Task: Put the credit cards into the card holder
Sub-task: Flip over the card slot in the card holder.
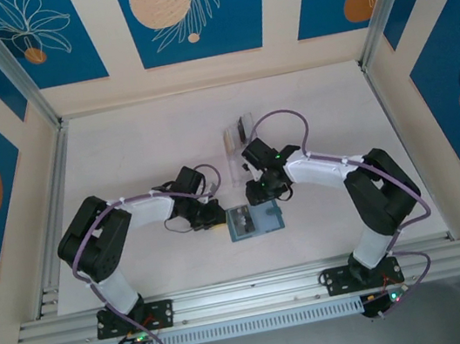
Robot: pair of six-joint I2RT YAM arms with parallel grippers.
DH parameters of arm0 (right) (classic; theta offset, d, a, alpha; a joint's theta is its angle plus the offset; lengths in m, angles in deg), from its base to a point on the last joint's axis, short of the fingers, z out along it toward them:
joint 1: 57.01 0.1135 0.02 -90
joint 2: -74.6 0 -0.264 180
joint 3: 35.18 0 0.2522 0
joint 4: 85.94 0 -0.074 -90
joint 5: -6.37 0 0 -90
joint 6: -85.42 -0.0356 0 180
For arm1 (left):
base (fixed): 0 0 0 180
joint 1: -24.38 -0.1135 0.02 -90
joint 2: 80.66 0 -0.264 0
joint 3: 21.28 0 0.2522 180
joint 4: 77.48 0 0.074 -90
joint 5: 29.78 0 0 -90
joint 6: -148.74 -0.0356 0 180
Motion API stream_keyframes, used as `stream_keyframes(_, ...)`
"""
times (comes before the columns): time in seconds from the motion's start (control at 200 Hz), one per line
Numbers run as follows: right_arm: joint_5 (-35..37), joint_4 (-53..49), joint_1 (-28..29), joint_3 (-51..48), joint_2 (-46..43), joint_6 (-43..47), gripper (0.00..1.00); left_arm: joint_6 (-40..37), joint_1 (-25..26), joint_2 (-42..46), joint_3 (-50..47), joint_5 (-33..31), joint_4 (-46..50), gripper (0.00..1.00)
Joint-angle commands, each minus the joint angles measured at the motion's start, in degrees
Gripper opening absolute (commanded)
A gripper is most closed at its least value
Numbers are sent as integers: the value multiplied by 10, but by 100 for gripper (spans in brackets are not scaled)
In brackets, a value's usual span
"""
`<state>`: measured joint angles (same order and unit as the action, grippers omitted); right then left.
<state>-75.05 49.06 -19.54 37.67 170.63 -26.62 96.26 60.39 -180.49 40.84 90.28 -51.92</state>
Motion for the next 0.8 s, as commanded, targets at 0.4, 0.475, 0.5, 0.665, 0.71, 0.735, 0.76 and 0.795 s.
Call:
stream_keyframes(0.4,52,-13,33,-27,-89,-26,35,1,13,-27,-11,5,-36,12)
stream_keyframes(0.475,57,-12,37,-39,-109,-29,35,-1,13,-26,-13,4,-37,12)
stream_keyframes(0.5,59,-12,37,-44,-112,-30,35,-1,13,-26,-13,4,-36,12)
stream_keyframes(0.665,58,2,42,-74,-109,-33,28,-3,13,-27,-12,5,-34,12)
stream_keyframes(0.71,58,11,43,-83,-108,-36,28,-4,13,-26,-12,3,-33,12)
stream_keyframes(0.735,57,16,44,-87,-106,-38,28,-4,13,-26,-12,3,-32,12)
stream_keyframes(0.76,55,19,44,-90,-104,-38,28,-4,13,-26,-12,3,-32,12)
stream_keyframes(0.795,56,26,45,-95,-99,-40,28,-3,13,-27,-12,3,-32,12)
